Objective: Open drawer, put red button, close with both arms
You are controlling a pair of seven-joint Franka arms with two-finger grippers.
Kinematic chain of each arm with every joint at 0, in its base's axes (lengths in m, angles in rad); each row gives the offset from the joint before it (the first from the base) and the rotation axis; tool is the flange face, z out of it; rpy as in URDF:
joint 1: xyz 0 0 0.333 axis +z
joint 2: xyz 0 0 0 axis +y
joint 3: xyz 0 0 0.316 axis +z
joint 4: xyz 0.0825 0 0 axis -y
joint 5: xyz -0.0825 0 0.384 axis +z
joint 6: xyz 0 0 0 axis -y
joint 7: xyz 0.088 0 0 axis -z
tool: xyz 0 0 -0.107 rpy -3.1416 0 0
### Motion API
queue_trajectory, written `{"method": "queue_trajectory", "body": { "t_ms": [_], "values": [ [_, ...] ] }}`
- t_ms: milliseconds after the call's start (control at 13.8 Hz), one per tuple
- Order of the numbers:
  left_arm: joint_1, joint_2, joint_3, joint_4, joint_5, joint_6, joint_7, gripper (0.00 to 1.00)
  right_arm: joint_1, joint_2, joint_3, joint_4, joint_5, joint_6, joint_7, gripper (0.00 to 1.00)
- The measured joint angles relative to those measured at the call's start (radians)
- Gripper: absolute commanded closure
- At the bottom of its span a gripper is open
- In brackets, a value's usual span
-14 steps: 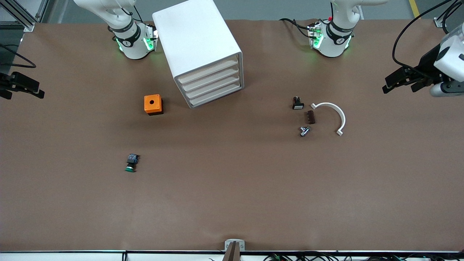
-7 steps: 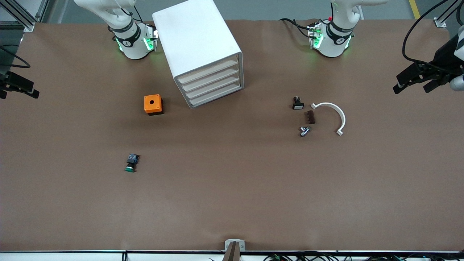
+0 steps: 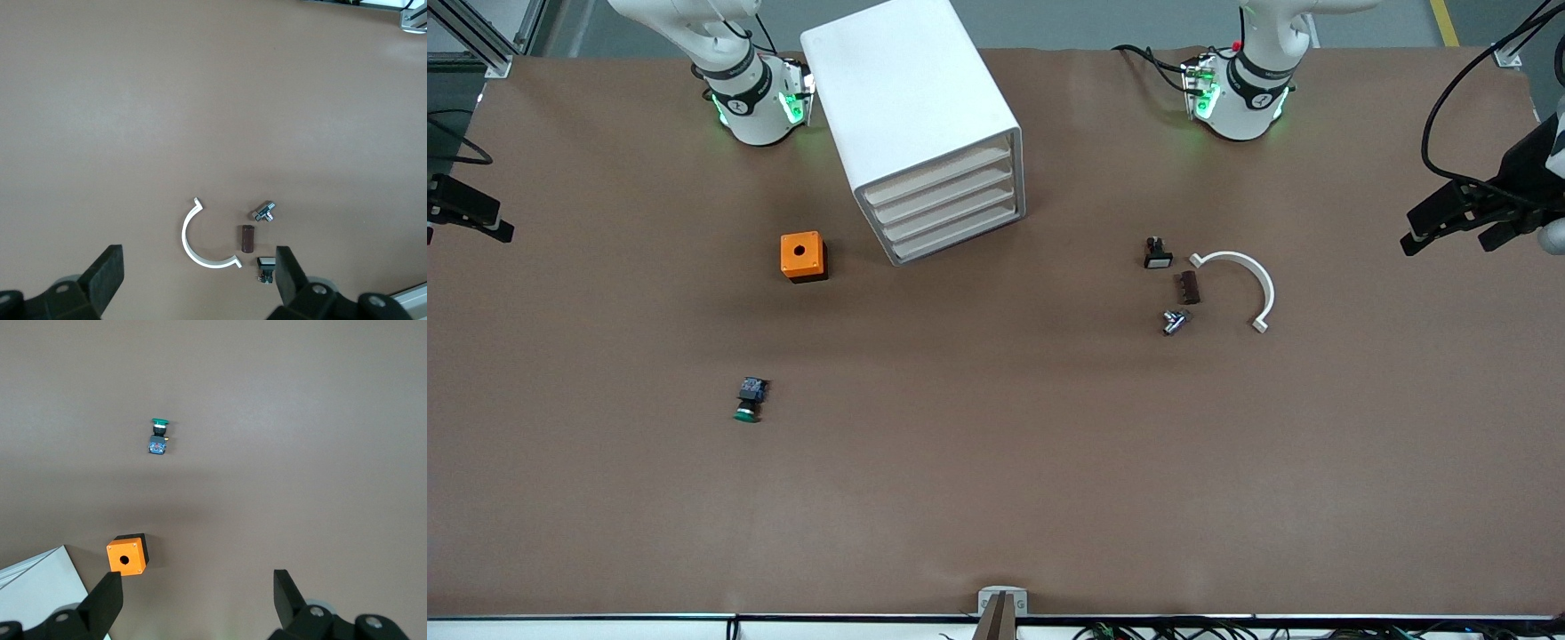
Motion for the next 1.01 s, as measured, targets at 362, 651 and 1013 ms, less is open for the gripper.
{"method": "queue_trajectory", "body": {
  "t_ms": [362, 651, 1013],
  "values": [
    [0.0, 0.0, -0.003, 0.003, 0.0, 0.0, 0.0, 0.0, 0.0, -0.009, 0.001, 0.0, 0.0, 0.001, -0.01, 0.0],
    [0.0, 0.0, -0.003, 0.004, 0.0, -0.006, 0.0, 0.0, 0.001, -0.011, 0.006, -0.002, 0.0, -0.002, -0.011, 0.0],
    [0.0, 0.0, -0.004, 0.004, 0.0, -0.061, 0.0, 0.0, 0.001, -0.029, 0.006, -0.025, -0.001, -0.002, -0.011, 0.0]
  ]
}}
